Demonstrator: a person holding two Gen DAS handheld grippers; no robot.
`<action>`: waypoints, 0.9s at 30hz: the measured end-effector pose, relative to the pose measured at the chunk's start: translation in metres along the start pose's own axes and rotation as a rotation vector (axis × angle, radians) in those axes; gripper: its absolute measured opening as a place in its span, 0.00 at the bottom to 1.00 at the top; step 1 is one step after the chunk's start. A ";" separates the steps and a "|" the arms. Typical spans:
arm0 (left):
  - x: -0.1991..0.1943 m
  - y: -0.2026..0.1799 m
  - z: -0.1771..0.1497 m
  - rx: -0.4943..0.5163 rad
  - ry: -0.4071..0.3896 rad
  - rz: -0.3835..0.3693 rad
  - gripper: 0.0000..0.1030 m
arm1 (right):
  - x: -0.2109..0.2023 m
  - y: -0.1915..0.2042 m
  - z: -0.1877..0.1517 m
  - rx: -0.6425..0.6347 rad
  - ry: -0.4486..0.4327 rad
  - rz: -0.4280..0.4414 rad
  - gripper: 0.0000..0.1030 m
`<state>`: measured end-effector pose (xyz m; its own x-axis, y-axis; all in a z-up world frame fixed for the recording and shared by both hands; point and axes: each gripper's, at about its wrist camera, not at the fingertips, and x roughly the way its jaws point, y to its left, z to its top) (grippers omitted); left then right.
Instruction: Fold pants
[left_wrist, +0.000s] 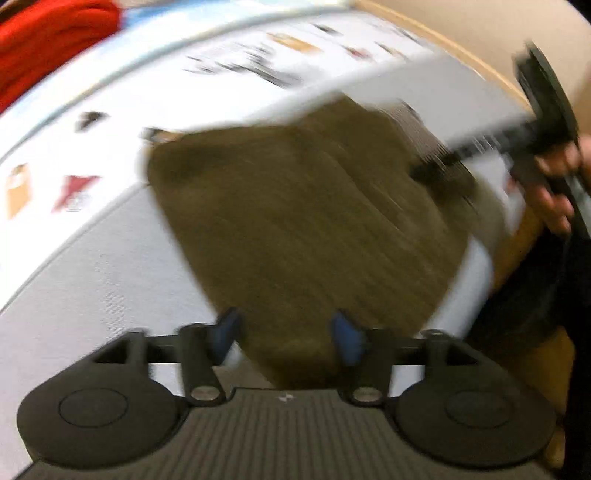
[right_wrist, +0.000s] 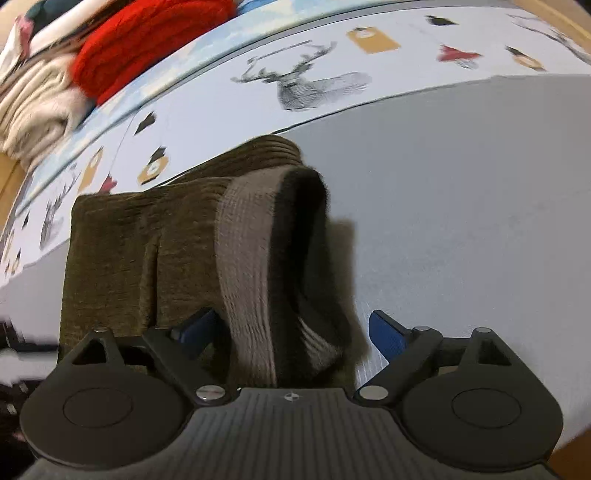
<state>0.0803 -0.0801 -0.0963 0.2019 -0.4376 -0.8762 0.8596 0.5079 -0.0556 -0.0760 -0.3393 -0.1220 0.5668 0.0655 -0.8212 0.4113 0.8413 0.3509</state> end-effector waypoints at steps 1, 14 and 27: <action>-0.002 0.010 0.003 -0.065 -0.025 0.015 0.77 | 0.004 0.002 0.006 -0.033 0.017 0.010 0.89; 0.050 0.076 0.019 -0.587 0.014 -0.139 0.79 | 0.049 0.000 0.031 -0.054 0.133 0.147 0.97; 0.039 0.081 0.066 -0.474 -0.117 0.006 0.46 | 0.014 0.025 0.058 -0.073 -0.119 0.193 0.50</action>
<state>0.1885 -0.1050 -0.1036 0.2811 -0.5002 -0.8190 0.5556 0.7807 -0.2862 -0.0163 -0.3485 -0.0982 0.7119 0.1688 -0.6817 0.2370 0.8560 0.4594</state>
